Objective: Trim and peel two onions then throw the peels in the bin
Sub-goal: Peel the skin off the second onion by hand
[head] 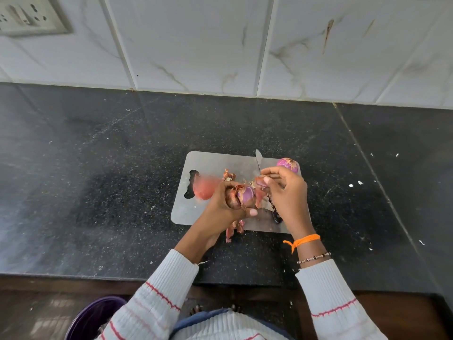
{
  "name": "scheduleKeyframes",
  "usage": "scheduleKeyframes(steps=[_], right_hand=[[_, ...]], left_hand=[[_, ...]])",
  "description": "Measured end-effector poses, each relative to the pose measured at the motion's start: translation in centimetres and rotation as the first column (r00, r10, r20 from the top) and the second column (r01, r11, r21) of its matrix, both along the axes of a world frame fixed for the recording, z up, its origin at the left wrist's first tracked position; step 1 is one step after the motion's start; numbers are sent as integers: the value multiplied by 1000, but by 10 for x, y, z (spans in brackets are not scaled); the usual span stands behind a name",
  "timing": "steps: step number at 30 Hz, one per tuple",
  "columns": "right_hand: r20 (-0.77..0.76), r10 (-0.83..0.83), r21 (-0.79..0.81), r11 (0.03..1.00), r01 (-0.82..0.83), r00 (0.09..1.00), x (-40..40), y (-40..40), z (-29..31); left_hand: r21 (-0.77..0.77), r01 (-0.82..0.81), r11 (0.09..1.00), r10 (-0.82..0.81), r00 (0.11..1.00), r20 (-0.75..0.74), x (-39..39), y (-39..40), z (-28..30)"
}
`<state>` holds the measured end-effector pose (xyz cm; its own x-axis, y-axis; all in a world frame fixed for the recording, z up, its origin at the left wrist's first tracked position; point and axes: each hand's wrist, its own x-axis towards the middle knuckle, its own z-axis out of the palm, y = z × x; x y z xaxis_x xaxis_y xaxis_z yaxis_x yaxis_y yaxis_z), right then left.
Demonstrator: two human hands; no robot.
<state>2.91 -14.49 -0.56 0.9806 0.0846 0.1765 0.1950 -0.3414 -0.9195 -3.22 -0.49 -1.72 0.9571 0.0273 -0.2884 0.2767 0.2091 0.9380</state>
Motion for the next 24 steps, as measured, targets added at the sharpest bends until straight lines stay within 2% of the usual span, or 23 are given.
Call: scheduleKeyframes(steps=[3, 5, 10, 15, 20, 24], right_hand=[[-85, 83, 56, 995, -79, 993, -8, 4, 3], [-113, 77, 71, 995, -69, 991, -13, 6, 3], [-120, 131, -30, 990, -136, 984, -16, 8, 3], [-149, 112, -15, 993, -116, 983, -17, 11, 2], [-397, 113, 95, 992, -81, 911, -14, 11, 2], [-332, 72, 10, 997, -73, 941, -15, 11, 5]], left_hand=[[0, -25, 1000, 25, 1000, -2, 0, 1, 1], [-27, -34, 999, 35, 999, 9, 0, -1, 2], [-47, -37, 998, 41, 997, 72, -1, -3, 5], [-43, -54, 998, 57, 995, 82, 0, 0, 4], [19, -105, 994, 103, 990, 101, 1, -4, -2], [99, -98, 990, 84, 987, 134, 3, -3, -3]])
